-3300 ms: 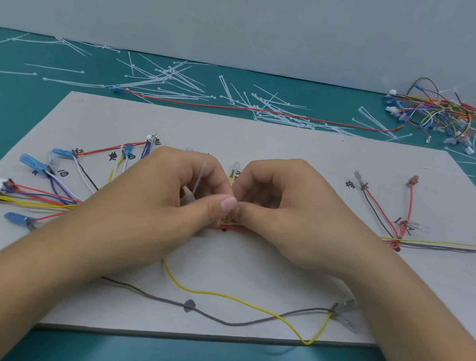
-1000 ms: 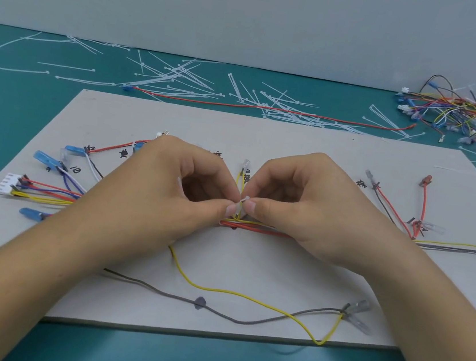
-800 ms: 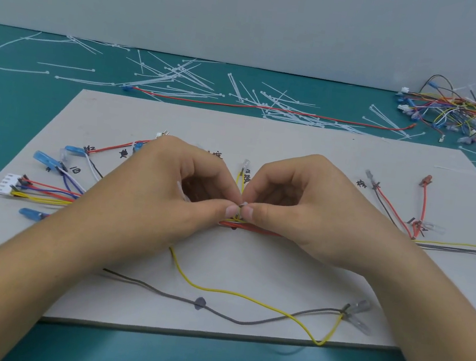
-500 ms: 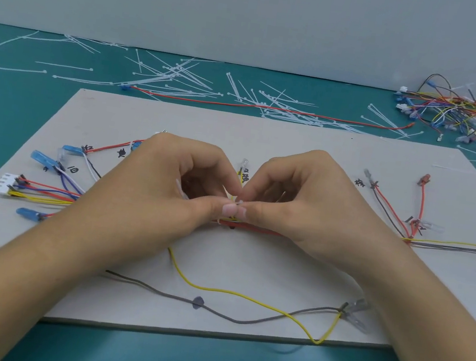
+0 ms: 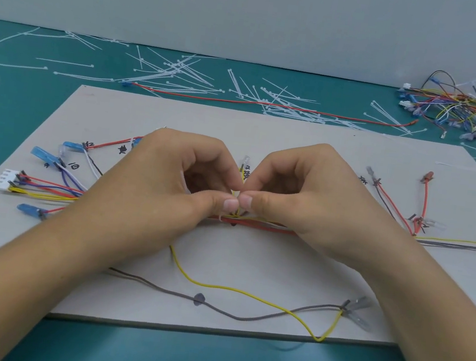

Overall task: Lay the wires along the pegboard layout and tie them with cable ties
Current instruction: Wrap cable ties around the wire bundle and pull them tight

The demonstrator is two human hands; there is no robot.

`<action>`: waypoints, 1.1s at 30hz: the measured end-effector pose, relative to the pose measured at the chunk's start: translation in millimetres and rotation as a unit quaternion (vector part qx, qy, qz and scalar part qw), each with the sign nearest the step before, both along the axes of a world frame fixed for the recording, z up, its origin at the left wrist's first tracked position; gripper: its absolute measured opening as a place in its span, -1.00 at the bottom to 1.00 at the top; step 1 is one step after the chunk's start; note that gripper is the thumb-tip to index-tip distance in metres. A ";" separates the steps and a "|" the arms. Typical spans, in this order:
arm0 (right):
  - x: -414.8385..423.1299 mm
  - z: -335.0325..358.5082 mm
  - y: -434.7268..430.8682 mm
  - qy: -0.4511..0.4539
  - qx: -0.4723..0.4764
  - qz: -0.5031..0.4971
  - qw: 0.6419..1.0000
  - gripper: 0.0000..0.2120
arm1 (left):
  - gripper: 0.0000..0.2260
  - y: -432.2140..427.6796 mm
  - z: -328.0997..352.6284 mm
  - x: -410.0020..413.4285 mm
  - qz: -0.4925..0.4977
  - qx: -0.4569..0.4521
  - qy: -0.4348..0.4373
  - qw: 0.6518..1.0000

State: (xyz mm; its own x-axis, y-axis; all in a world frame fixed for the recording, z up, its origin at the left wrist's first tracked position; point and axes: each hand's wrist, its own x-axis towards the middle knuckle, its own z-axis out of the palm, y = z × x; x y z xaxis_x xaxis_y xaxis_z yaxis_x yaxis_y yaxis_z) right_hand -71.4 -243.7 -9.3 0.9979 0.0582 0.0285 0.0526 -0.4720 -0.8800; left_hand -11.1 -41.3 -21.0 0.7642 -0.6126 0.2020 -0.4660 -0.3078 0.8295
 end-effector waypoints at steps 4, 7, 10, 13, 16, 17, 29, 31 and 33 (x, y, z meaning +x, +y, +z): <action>-0.5 -1.8 2.5 0.002 -0.018 -0.012 1.000 -0.90 | -0.89 -0.6 -0.3 1.4 0.005 0.000 0.014 1.000; -1.1 -1.9 4.8 -0.001 -0.011 -0.007 1.000 -0.90 | -0.96 -0.4 0.8 2.9 0.010 -0.002 0.012 1.000; -1.0 -2.6 6.8 -0.021 -0.001 -0.007 1.000 -0.88 | -0.90 0.8 2.2 4.0 0.018 -0.001 0.000 1.000; -0.5 -4.4 7.2 -0.028 0.001 -0.006 1.000 -0.87 | -0.93 0.6 2.7 5.1 0.020 0.013 0.009 1.000; 0.1 -5.3 7.6 -0.030 -0.007 -0.004 1.000 -0.89 | -0.93 1.9 1.6 6.7 0.011 0.029 0.012 0.999; 0.2 -5.6 7.7 -0.033 -0.010 -0.003 0.999 -0.90 | -0.93 2.8 1.8 7.2 0.006 0.037 0.012 0.999; 0.2 -5.1 9.7 -0.056 -0.001 -0.010 0.998 -0.90 | -0.89 4.4 -0.5 7.5 -0.023 0.076 -0.002 0.997; 0.1 -4.7 10.1 -0.058 -0.006 -0.012 0.998 -0.88 | -0.90 3.4 -0.9 7.3 -0.021 0.072 -0.006 0.997; -0.2 -4.6 11.2 -0.061 -0.019 -0.012 0.998 -0.87 | -0.89 3.6 -1.0 7.3 -0.025 0.072 -0.008 0.997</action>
